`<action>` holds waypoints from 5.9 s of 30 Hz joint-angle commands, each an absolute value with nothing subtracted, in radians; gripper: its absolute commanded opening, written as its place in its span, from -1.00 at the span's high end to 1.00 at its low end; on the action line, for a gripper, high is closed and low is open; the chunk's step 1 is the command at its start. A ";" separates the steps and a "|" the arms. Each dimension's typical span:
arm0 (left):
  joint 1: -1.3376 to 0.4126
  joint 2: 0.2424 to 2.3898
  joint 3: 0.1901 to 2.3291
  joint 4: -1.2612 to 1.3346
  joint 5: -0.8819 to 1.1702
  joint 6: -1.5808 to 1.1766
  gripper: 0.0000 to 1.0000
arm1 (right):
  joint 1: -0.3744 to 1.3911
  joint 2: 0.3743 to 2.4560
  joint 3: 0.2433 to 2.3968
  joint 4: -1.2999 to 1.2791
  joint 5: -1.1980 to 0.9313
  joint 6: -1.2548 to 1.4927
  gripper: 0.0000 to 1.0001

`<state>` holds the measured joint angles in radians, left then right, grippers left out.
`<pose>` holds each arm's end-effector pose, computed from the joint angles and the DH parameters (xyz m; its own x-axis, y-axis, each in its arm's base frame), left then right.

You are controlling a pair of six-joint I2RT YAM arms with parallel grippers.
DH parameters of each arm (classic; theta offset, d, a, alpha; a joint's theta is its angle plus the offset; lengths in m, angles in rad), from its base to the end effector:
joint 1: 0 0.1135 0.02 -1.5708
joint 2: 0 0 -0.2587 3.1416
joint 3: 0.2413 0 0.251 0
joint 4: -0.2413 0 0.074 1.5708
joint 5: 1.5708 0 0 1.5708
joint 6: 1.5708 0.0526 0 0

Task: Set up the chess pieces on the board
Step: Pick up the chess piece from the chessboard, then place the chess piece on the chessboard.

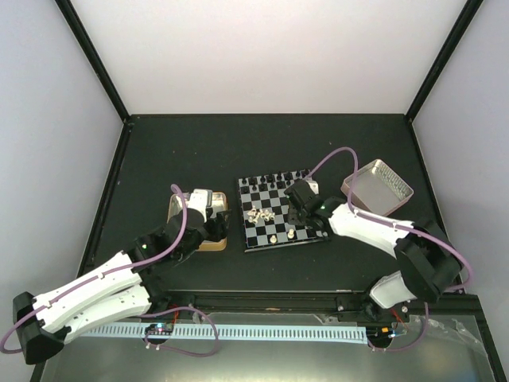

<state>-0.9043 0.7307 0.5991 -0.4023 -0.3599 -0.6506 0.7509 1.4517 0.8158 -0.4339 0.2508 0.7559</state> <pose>0.1276 -0.1323 0.2509 -0.5824 -0.1765 -0.7935 0.2457 0.8923 -0.3788 0.2143 0.1822 0.1643 -0.8602 0.1061 -0.4988 0.0223 0.9850 0.1711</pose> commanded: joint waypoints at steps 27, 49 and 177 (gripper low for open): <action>-0.892 0.755 0.578 -0.355 -0.297 -0.672 -0.32 | 0.688 1.705 0.999 -0.394 0.145 0.519 0.31; -0.883 0.769 0.577 -0.342 -0.275 -0.676 -0.32 | 0.690 1.758 0.995 -0.383 0.071 0.438 0.63; -1.087 1.590 0.888 -0.381 -0.279 -0.639 0.87 | 0.703 0.811 0.489 -0.183 0.143 0.632 -0.27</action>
